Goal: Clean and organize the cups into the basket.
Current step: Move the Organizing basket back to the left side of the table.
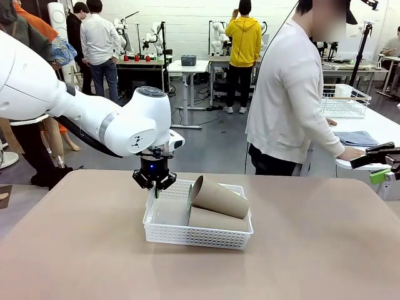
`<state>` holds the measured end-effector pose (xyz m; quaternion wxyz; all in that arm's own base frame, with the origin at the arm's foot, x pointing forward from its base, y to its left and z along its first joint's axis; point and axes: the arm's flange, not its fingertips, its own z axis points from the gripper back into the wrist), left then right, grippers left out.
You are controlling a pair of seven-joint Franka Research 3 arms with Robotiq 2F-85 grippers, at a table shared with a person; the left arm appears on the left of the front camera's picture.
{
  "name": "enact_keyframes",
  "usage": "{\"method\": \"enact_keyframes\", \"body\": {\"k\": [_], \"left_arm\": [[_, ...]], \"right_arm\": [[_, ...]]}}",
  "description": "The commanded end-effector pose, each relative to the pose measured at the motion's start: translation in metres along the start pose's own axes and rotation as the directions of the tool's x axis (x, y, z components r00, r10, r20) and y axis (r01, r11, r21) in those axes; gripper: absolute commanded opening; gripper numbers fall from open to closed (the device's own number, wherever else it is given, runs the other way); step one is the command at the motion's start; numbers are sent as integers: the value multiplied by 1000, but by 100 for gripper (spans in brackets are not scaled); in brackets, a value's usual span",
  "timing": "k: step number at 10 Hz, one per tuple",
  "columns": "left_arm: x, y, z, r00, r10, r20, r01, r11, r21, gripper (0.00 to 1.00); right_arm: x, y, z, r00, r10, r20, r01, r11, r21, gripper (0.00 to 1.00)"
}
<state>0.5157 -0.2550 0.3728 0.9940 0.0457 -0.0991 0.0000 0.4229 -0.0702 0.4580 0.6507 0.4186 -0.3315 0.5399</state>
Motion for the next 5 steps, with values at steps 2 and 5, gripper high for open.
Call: {"method": "enact_keyframes", "body": {"k": [2, 5], "left_arm": [[0, 0, 2, 1000, 0, 2, 0, 1000, -2, 0], [0, 0, 2, 1000, 0, 2, 0, 1000, -2, 0]], "right_arm": [[0, 0, 0, 1000, 0, 0, 0, 1000, 0, 100], [-25, 28, 51, 904, -367, 218, 318, 920, 228, 100]]}}
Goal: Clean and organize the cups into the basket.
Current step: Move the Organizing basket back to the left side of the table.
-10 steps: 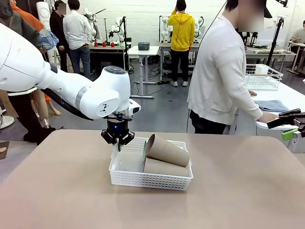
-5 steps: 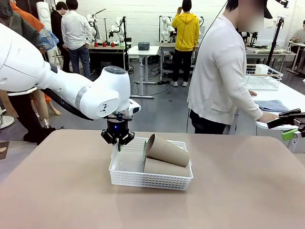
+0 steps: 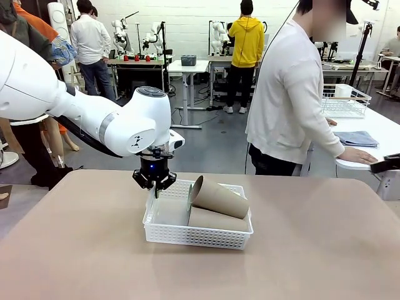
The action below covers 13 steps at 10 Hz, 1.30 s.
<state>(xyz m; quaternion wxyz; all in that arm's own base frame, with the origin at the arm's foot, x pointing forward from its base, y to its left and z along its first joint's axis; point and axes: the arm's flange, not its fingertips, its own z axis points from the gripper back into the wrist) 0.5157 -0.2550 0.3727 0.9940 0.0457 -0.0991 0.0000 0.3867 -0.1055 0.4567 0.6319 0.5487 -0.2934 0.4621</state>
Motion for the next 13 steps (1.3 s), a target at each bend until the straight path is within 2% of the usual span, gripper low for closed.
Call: {"method": "enact_keyframes", "body": {"k": [1, 2, 4, 7, 8, 9, 10, 11, 12, 13], "left_arm": [[0, 0, 2, 1000, 0, 2, 0, 1000, -2, 0], [0, 0, 2, 1000, 0, 2, 0, 1000, -2, 0], [0, 0, 2, 1000, 0, 2, 0, 1000, -2, 0], [0, 0, 2, 1000, 0, 2, 0, 1000, -2, 0], [0, 0, 2, 1000, 0, 2, 0, 1000, -2, 0], [0, 0, 2, 1000, 0, 2, 0, 1000, -2, 0], [0, 0, 2, 1000, 0, 2, 0, 1000, -2, 0], [0, 0, 2, 1000, 0, 2, 0, 1000, -2, 0], [0, 0, 2, 1000, 0, 2, 0, 1000, -2, 0], [0, 0, 2, 1000, 0, 2, 0, 1000, -2, 0]], "right_arm": [[-12, 1, 33, 936, -321, 145, 310, 946, 90, 100], [-24, 1, 43, 875, -452, 173, 433, 891, 138, 100], [-47, 7, 63, 752, -641, 154, 624, 768, 144, 100], [-86, 28, 95, 570, -783, 249, 799, 599, 56, 100], [-95, 35, 101, 529, -809, 255, 828, 558, 56, 100], [-100, 42, 105, 494, -829, 261, 851, 523, 51, 100], [-103, 48, 107, 484, -829, 279, 855, 516, 50, 100], [-105, 52, 108, 440, -851, 286, 876, 477, 71, 100], [-107, 40, 116, 513, -816, 266, 838, 543, 49, 100], [-107, 40, 116, 513, -816, 266, 838, 543, 49, 100]]}}
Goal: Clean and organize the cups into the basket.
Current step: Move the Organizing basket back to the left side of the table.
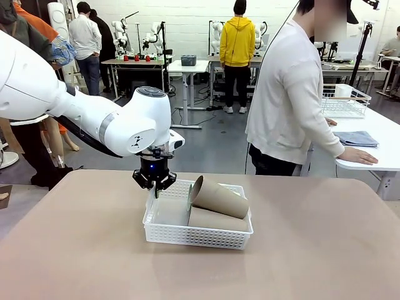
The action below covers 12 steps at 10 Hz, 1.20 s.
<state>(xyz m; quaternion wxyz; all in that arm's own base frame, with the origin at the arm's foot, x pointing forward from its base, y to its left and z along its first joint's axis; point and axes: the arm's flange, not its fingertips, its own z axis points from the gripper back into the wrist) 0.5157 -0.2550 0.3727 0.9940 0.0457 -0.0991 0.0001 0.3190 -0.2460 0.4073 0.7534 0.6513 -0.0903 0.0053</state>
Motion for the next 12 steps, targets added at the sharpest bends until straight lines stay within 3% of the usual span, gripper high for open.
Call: {"method": "enact_keyframes", "body": {"k": [1, 6, 7, 12], "left_arm": [[0, 0, 2, 1000, 0, 2, 0, 1000, -2, 0], [0, 0, 2, 1000, 0, 2, 0, 1000, -2, 0], [0, 0, 0, 1000, 0, 0, 0, 1000, 0, 5], [2, 130, -37, 991, -127, -47, 128, 992, 21, 5]], "right_arm": [[4, -2, -1, 1000, 24, -8, -24, 1000, -2, 100], [4, -2, -1, 1000, 24, -8, -24, 1000, -2, 100], [4, -2, -1, 1000, 24, -8, -24, 1000, -2, 100], [4, -2, -1, 1000, 24, -8, -24, 1000, -2, 100]]}}
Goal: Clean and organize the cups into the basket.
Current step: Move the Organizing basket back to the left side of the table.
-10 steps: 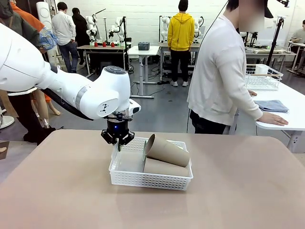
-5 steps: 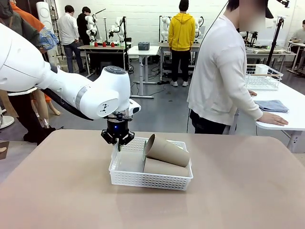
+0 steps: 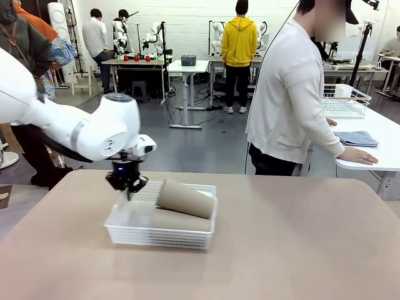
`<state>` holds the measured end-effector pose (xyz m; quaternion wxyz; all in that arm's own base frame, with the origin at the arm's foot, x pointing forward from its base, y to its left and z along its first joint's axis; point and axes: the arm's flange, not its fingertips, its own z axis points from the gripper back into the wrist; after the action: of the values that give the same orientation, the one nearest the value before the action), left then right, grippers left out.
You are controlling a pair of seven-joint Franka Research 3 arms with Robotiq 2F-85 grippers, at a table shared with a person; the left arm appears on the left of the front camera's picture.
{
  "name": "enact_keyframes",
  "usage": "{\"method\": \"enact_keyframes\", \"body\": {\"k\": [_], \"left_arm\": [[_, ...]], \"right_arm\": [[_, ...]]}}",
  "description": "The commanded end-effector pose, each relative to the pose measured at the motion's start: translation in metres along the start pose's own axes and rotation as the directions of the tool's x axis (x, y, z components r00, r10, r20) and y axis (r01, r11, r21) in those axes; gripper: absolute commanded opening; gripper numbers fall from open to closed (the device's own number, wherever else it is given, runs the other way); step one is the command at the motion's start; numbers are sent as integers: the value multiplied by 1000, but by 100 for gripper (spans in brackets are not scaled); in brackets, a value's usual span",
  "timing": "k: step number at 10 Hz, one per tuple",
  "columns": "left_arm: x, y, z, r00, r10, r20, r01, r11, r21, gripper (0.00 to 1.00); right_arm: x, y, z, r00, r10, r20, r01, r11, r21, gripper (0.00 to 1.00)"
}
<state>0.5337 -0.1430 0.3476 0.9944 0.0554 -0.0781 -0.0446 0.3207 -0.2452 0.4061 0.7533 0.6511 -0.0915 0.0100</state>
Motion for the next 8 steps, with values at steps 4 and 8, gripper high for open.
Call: {"method": "enact_keyframes", "body": {"k": [4, 8], "left_arm": [[-30, 120, -23, 997, 37, -62, -35, 998, 43, 5], [-38, 165, -33, 990, 106, -90, -100, 992, 73, 5]], "right_arm": [[3, -1, 1, 1000, 16, -4, -16, 1000, -3, 100], [3, -1, 1, 1000, 16, -4, -16, 1000, -3, 100]]}}
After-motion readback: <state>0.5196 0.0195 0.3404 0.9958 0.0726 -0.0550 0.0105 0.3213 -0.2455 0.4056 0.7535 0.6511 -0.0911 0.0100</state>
